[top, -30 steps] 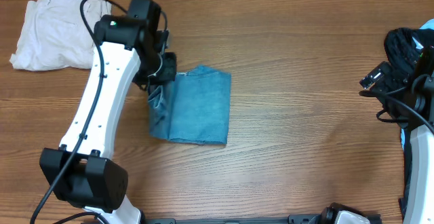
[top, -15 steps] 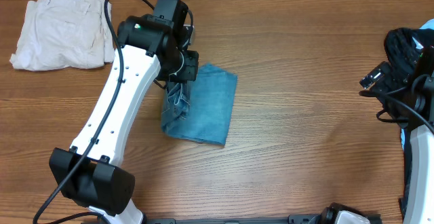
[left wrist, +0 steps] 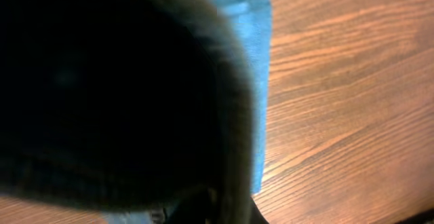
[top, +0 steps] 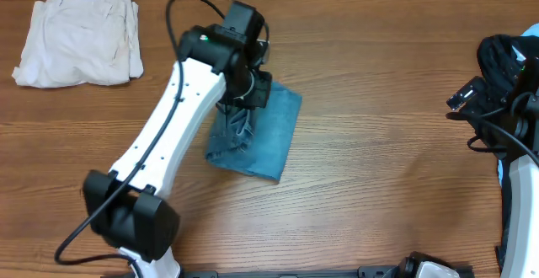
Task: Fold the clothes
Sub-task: 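Press the folded bundle flat with the left gripper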
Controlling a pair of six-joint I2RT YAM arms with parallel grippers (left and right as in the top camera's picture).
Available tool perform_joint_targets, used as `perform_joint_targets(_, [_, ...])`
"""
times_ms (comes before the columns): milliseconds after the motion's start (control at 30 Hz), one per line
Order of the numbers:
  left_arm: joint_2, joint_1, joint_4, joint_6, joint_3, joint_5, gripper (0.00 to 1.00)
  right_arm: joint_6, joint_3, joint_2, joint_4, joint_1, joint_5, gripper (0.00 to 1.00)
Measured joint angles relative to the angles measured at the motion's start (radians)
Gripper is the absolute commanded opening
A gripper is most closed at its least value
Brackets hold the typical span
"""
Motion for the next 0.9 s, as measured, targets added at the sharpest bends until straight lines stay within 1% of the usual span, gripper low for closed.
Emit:
perform_joint_targets(100, [0.05,-0.028,0.001,0.0,0.0,0.02,0.08,0.0,0.0,0.0,0.0,0.0,0.0,1.0])
perform_joint_targets(400, [0.19,-0.084,0.001,0.001,0.0,0.086,0.09,0.0,0.0,0.0,0.0,0.0,0.0,1.0])
perform_joint_targets(467, [0.214,-0.091,0.0,0.001,0.0,0.094,0.15,0.0,0.0,0.0,0.001,0.0,0.0,1.0])
perform_joint_targets(533, [0.233,-0.1,-0.006,0.001,0.0,0.101,0.4,0.0,0.0,0.0,0.0,0.0,0.0,1.0])
perform_joint_targets(567, [0.243,-0.105,-0.013,0.003,0.0,0.107,0.51,0.0,0.0,0.0,0.001,0.0,0.0,1.0])
perform_joint_targets(600, [0.248,-0.11,-0.019,0.004,0.0,0.112,0.55,0.0,0.0,0.0,0.0,0.0,0.0,1.0])
perform_joint_targets(667, [0.25,-0.117,-0.021,0.012,-0.001,0.117,0.57,0.0,0.0,0.0,0.0,0.0,0.0,1.0])
perform_joint_targets(900, [0.25,-0.114,-0.041,0.016,0.006,0.128,0.57,0.0,0.0,0.0,0.0,0.0,0.0,1.0])
